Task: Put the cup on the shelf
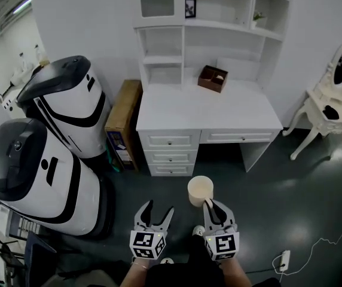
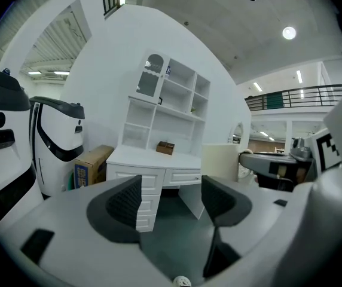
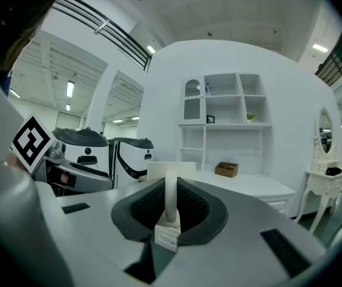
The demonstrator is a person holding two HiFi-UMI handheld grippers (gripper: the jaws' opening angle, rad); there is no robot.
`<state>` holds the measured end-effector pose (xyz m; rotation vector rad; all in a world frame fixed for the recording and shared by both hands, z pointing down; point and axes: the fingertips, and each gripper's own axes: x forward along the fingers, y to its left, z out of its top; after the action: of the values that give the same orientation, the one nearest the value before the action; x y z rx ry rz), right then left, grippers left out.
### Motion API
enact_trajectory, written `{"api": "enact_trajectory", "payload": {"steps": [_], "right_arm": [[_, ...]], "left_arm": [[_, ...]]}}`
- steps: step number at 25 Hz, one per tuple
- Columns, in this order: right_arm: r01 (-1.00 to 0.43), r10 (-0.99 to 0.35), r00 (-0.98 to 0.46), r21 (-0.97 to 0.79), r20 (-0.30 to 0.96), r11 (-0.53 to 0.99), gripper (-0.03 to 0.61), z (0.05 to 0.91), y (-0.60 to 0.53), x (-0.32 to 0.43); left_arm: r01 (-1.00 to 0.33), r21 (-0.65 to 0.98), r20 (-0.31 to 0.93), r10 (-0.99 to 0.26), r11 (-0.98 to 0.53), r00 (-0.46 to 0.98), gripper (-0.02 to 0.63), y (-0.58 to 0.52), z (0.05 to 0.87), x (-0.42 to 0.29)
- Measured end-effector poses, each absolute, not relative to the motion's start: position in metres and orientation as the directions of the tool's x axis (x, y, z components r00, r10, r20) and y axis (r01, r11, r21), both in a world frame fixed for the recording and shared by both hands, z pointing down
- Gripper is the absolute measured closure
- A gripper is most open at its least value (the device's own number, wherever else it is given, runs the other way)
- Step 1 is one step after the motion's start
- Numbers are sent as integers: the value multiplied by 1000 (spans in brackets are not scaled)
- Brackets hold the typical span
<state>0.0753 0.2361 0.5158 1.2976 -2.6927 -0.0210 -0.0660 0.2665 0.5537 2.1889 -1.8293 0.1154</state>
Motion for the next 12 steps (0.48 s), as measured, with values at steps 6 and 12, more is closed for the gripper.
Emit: {"api": "enact_trajectory", "payload": {"steps": [6, 12], "right_arm": [[-736, -738, -658, 79, 151, 672, 529, 521, 161, 85], [-693, -699, -703, 91, 132, 715, 529, 511, 100, 104]], "left_arm": [[-983, 138, 239, -959, -120, 150, 318, 199, 549, -48], [-987, 143, 215, -971, -73, 103, 318, 140, 543, -25]]}}
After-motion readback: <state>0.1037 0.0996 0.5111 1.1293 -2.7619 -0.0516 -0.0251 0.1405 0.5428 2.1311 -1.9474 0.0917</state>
